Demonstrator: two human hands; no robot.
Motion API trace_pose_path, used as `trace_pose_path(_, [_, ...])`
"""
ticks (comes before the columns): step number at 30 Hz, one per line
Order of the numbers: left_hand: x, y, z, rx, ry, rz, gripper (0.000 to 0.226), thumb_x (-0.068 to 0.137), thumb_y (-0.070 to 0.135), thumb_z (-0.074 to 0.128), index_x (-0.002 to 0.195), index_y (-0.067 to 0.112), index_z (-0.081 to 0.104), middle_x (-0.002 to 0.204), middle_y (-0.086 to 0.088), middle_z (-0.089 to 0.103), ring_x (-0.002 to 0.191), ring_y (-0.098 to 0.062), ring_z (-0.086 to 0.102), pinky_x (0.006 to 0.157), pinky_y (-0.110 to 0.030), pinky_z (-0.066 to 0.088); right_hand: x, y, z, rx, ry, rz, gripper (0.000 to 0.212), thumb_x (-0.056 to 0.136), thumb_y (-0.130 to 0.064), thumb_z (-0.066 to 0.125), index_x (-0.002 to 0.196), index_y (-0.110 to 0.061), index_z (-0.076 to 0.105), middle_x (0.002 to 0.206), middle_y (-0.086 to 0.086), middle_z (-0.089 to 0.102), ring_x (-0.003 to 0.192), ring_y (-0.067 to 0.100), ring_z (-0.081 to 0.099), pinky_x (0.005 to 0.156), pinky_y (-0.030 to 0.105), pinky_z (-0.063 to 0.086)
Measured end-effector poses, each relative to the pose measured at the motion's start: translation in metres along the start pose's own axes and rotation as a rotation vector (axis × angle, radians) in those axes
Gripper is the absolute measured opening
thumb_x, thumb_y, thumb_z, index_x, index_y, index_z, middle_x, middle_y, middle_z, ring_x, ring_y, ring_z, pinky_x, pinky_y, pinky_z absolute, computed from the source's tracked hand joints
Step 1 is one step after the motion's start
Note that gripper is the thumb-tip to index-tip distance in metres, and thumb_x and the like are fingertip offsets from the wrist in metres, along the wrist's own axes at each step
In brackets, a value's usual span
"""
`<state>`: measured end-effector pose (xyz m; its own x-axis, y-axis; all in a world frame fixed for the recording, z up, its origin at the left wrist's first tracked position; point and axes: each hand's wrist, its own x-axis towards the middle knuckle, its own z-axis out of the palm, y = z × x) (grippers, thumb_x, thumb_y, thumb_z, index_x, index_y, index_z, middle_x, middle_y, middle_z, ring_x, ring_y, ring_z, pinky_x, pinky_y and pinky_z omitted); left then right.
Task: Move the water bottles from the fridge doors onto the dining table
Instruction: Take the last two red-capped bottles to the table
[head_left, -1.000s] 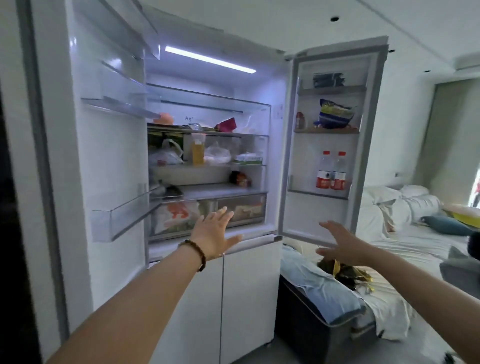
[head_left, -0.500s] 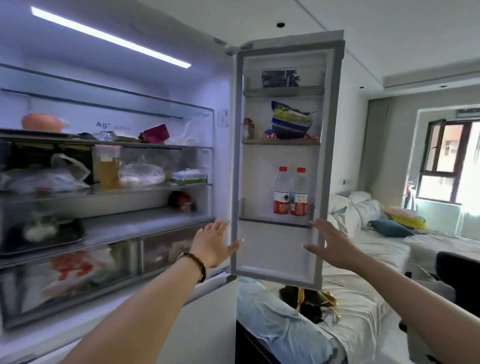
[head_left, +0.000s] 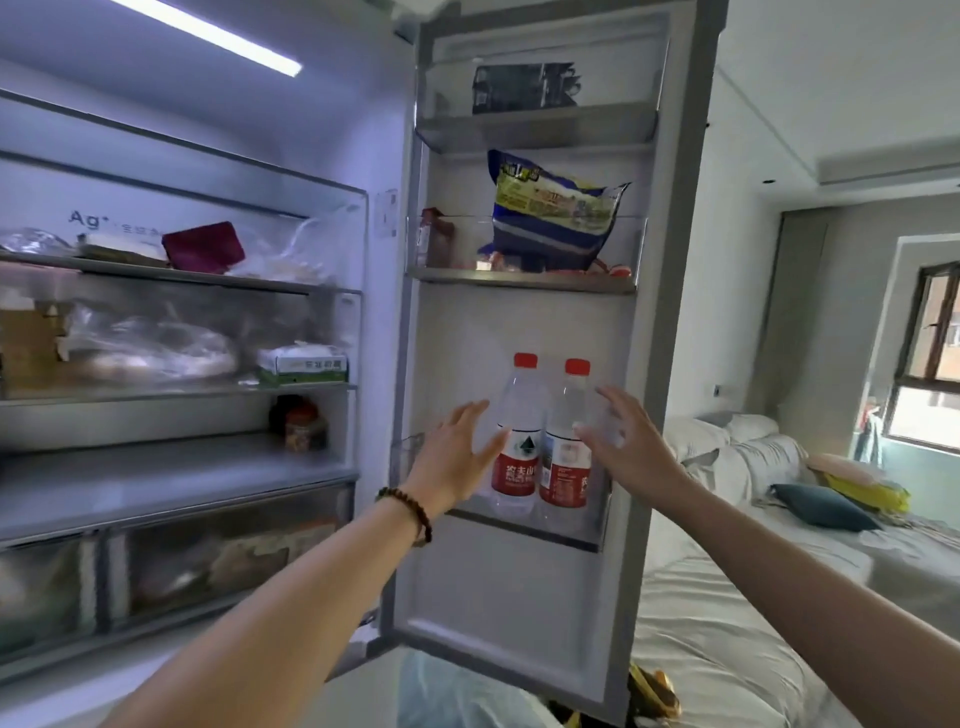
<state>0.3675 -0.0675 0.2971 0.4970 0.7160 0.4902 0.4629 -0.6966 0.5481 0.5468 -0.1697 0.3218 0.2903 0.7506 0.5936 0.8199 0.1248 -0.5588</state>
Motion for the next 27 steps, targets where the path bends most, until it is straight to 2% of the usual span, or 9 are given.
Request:
trace_pose_path(4, [0.052, 0.002, 0.024, -0.259, 0.123, -0.003, 0.063, 0.091, 0.051, 0.042, 0.145, 0.026, 0.023, 0.153, 0.000, 0.028, 0.134, -0.020, 0.036, 0.108, -0.044, 0.036, 0.039, 0.023, 0.016, 0.185, 0.013, 0.062, 0.064, 0.088, -0.046, 0.054, 0.142, -0.025, 0.030, 0.149, -0.004, 0.033, 0.135, 0.013, 0.033, 0.110, 0.036, 0.030])
trace_pose_path(7, [0.089, 0.001, 0.035, -0.367, 0.128, -0.018, 0.065, 0.090, 0.052, 0.043, 0.145, 0.024, 0.023, 0.151, -0.001, 0.031, 0.133, -0.020, 0.038, 0.105, -0.043, 0.040, 0.063, 0.035, 0.030, 0.278, 0.045, 0.094, 0.070, 0.081, -0.063, 0.051, 0.139, -0.028, 0.035, 0.142, -0.005, 0.044, 0.128, 0.014, 0.044, 0.106, 0.041, 0.039])
trace_pose_path(10, [0.117, -0.002, 0.045, -0.517, 0.113, -0.038, 0.062, 0.092, 0.049, 0.042, 0.143, 0.017, 0.029, 0.146, -0.003, 0.040, 0.130, -0.022, 0.043, 0.098, -0.033, 0.041, 0.080, 0.040, 0.043, 0.330, 0.086, 0.132, 0.055, 0.087, -0.054, 0.048, 0.133, -0.022, 0.044, 0.127, -0.006, 0.055, 0.108, 0.010, 0.056, 0.088, 0.024, 0.045])
trace_pose_path(13, [0.136, -0.006, 0.052, -0.594, 0.061, -0.021, 0.047, 0.094, 0.046, 0.042, 0.128, 0.014, 0.046, 0.125, -0.002, 0.058, 0.114, -0.018, 0.055, 0.086, -0.022, 0.042, 0.094, 0.041, 0.052, 0.371, 0.161, 0.142, 0.041, 0.090, -0.048, 0.050, 0.120, -0.020, 0.055, 0.101, -0.011, 0.061, 0.081, -0.006, 0.055, 0.062, 0.009, 0.039])
trace_pose_path(15, [0.144, -0.011, 0.058, -0.648, 0.061, 0.008, 0.033, 0.094, 0.043, 0.044, 0.111, 0.018, 0.054, 0.102, 0.004, 0.065, 0.097, -0.015, 0.061, 0.079, -0.021, 0.047, 0.103, 0.042, 0.056, 0.420, 0.225, 0.168, 0.036, 0.088, -0.048, 0.053, 0.107, -0.019, 0.064, 0.089, -0.010, 0.067, 0.075, 0.000, 0.060, 0.058, 0.010, 0.043])
trace_pose_path(17, [0.151, -0.018, 0.064, -0.696, 0.087, 0.044, 0.029, 0.092, 0.045, 0.047, 0.103, 0.020, 0.058, 0.096, 0.004, 0.068, 0.091, -0.013, 0.065, 0.083, -0.027, 0.051, 0.109, 0.043, 0.059, 0.465, 0.264, 0.175, 0.033, 0.086, -0.046, 0.057, 0.094, -0.017, 0.069, 0.082, -0.003, 0.070, 0.070, 0.008, 0.064, 0.061, 0.016, 0.048])
trace_pose_path(20, [0.153, -0.020, 0.069, -0.765, 0.092, 0.083, 0.012, 0.092, 0.041, 0.049, 0.091, 0.033, 0.058, 0.087, 0.014, 0.066, 0.076, 0.010, 0.063, 0.067, -0.008, 0.049, 0.113, 0.043, 0.065, 0.500, 0.302, 0.160, 0.033, 0.085, -0.044, 0.059, 0.085, -0.013, 0.070, 0.072, 0.004, 0.070, 0.064, 0.013, 0.063, 0.066, 0.026, 0.051])
trace_pose_path(22, [0.155, -0.020, 0.072, -0.827, 0.087, 0.093, 0.008, 0.093, 0.036, 0.050, 0.086, 0.037, 0.055, 0.083, 0.021, 0.062, 0.068, 0.017, 0.061, 0.058, -0.002, 0.045, 0.114, 0.042, 0.068, 0.504, 0.329, 0.150, 0.037, 0.084, -0.044, 0.060, 0.084, -0.008, 0.069, 0.074, 0.012, 0.070, 0.066, 0.018, 0.063, 0.067, 0.029, 0.051])
trace_pose_path(27, [0.160, -0.026, 0.071, -0.882, 0.092, 0.119, 0.030, 0.091, 0.041, 0.051, 0.104, 0.017, 0.063, 0.093, 0.005, 0.072, 0.083, -0.009, 0.069, 0.069, -0.015, 0.052, 0.114, 0.045, 0.068, 0.498, 0.342, 0.124, 0.031, 0.086, -0.042, 0.057, 0.080, -0.014, 0.069, 0.077, 0.007, 0.071, 0.062, 0.007, 0.064, 0.059, 0.010, 0.048])
